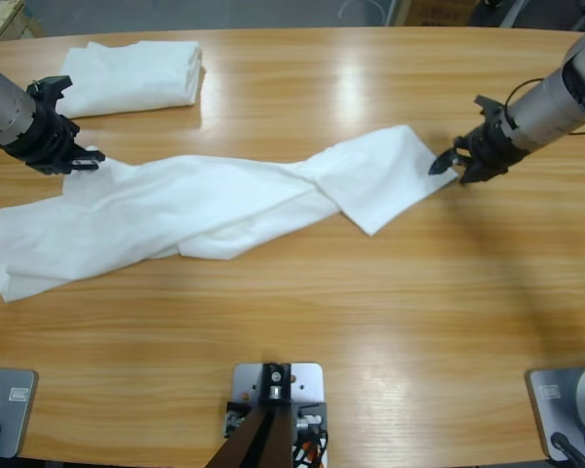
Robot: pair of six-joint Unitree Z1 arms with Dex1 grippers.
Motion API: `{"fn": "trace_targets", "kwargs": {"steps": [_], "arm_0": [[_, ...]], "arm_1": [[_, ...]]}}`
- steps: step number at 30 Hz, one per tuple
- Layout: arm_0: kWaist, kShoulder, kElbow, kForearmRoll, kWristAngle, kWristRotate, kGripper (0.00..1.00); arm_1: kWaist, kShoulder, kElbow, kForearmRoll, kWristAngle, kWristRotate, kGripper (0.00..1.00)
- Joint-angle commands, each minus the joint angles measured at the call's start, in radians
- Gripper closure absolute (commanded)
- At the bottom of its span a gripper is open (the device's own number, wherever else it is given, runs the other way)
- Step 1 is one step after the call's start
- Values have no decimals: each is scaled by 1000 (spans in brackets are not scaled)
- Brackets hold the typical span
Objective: Fold clothes
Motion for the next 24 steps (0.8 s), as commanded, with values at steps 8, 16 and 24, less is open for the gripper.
{"fn": "trace_targets", "kwargs": {"steps": [8, 16, 24], "arm_0": [[-9, -29, 61, -4, 0, -22, 1000], [-9, -40, 93, -4, 0, -26, 1000], [-26, -174, 81, -1, -5, -45, 1000]], "arm_1": [[1, 112, -11, -29, 1, -60, 939], [56, 129, -22, -18, -58, -101, 1000], [59, -106, -137, 256, -4, -158, 1000]]}}
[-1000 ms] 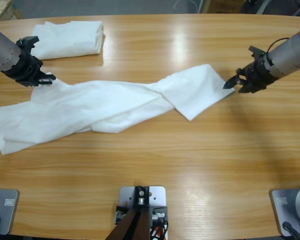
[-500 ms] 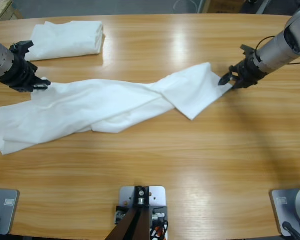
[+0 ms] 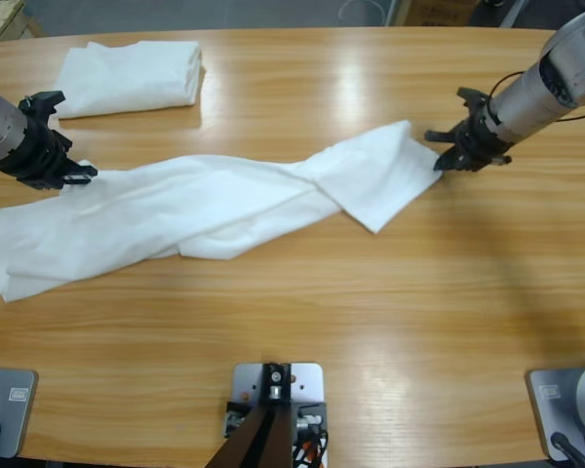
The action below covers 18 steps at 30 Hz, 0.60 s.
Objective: Fold clothes
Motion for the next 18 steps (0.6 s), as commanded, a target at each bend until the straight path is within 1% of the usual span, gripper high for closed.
{"fn": "trace_targets", "kwargs": {"steps": [1, 2, 5, 10, 13, 15, 18], "arm_0": [[-42, -171, 21, 7, -9, -44, 1000], [-62, -193, 21, 25, -10, -59, 1000], [-127, -238, 46, 71, -24, -142, 1000], [-312, -279, 62, 137, -88, -285, 1000], [-405, -290, 56, 226, -148, -418, 1000], [-433, -332, 57, 297, -180, -508, 1000], [-440, -434, 56, 410, -210, -558, 1000]], "arm_1": [[41, -200, -113, 322, 59, -15, 1000], [62, -250, -134, 381, 69, -2, 1000], [128, -373, -135, 496, 96, 31, 1000], [244, -566, -111, 604, 132, 130, 1000], [331, -665, -93, 671, 135, 216, 1000], [390, -720, -91, 729, 140, 271, 1000], [441, -769, -71, 804, 153, 316, 1000]]}}
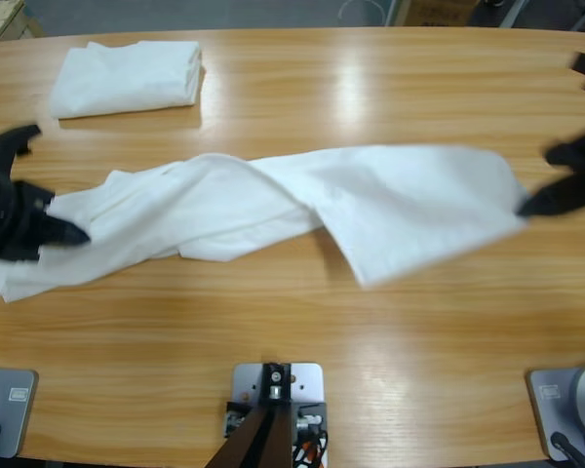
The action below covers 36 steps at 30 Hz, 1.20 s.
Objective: Fold clothes
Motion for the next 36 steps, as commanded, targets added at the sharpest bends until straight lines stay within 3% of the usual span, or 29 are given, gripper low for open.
{"fn": "trace_targets", "kwargs": {"steps": [1, 4, 8, 9, 10, 11, 12, 13, 14, 15, 16, 21, 24, 26, 28, 33, 36], "arm_0": [[-72, -194, 26, 260, -94, -190, 1000], [-73, -271, 28, 369, -137, -218, 1000], [-80, -324, 71, 395, -212, -232, 1000], [-84, -335, 86, 395, -224, -232, 1000], [-88, -343, 99, 394, -235, -233, 1000], [-90, -352, 107, 396, -243, -233, 1000], [-90, -362, 107, 403, -249, -237, 1000], [-90, -364, 105, 419, -259, -253, 848], [-90, -365, 97, 436, -265, -268, 328], [-90, -371, 88, 454, -265, -276, 74], [-90, -379, 80, 469, -265, -276, 38], [-90, -388, -9, 513, -223, -262, 92], [-90, -357, -52, 508, -180, -254, 92], [-90, -311, -42, 477, -75, -235, 122], [-89, -250, -23, 387, -12, -238, 230], [-89, -65, 60, 100, 38, -293, 159], [-90, -36, 101, 10, 42, -360, 156]], "arm_1": [[142, -188, 76, 181, 38, 131, 1000], [142, -189, 85, 231, 51, 128, 1000], [142, -189, 92, 266, 69, 135, 1000], [142, -192, 91, 271, 74, 138, 935], [142, -203, 87, 276, 75, 150, 597], [142, -217, 83, 277, 75, 166, 139], [142, -229, 78, 277, 75, 179, 3], [142, -238, 77, 277, 73, 186, 0], [142, -240, 77, 277, 70, 189, 0], [142, -236, 75, 277, 71, 190, 0], [142, -232, 73, 277, 72, 190, 0], [142, -201, 56, 266, 30, 184, 0], [142, -168, 59, 140, 12, 143, 3], [141, -120, 60, 16, 11, 72, 150], [115, 5, 32, -54, 11, -20, 182], [102, 351, -76, -205, -75, -104, 192], [94, 493, -73, -284, -70, -109, 274]]}}
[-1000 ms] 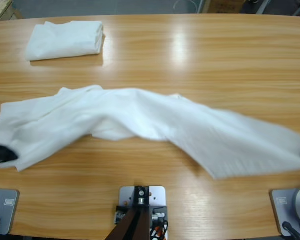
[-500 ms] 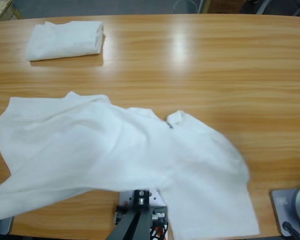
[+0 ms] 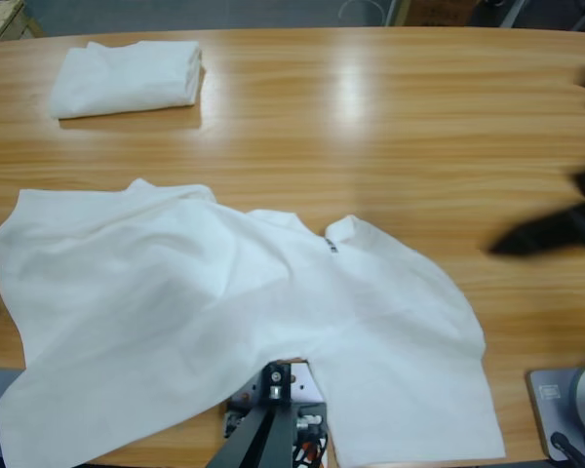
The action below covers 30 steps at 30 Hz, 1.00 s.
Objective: Fold clothes
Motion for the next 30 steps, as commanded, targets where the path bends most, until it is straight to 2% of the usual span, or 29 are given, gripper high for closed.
{"fn": "trace_targets", "kwargs": {"steps": [1, 7, 9, 14, 17, 18, 20, 22, 23, 30], "arm_0": [[-8, 186, 122, -263, 45, -118, 156], [-8, 170, 138, -256, 40, -120, 156], [-9, 158, 142, -252, 38, -120, 156], [-9, 145, 151, -246, 38, -125, 156], [-9, 139, 152, -247, 39, -136, 151], [-8, 138, 153, -247, 39, -136, 151], [-9, 130, 156, -248, 39, -136, 151], [-8, 116, 166, -247, 40, -137, 151], [-8, 108, 171, -248, 40, -139, 151], [-8, 101, 192, -249, 43, -142, 151]], "arm_1": [[-22, 450, -36, -205, -43, -48, 276], [-22, 564, -5, -329, -5, -42, 284], [-22, 593, -1, -350, 12, -48, 359], [-22, 619, 15, -372, 39, -60, 442], [-22, 634, 36, -389, 65, -74, 571], [-22, 640, 38, -392, 70, -78, 677], [-22, 650, 38, -395, 75, -82, 721], [-22, 659, 39, -395, 84, -96, 963], [-22, 660, 43, -395, 87, -99, 1000], [-22, 621, 38, -395, 83, -161, 1000]]}}
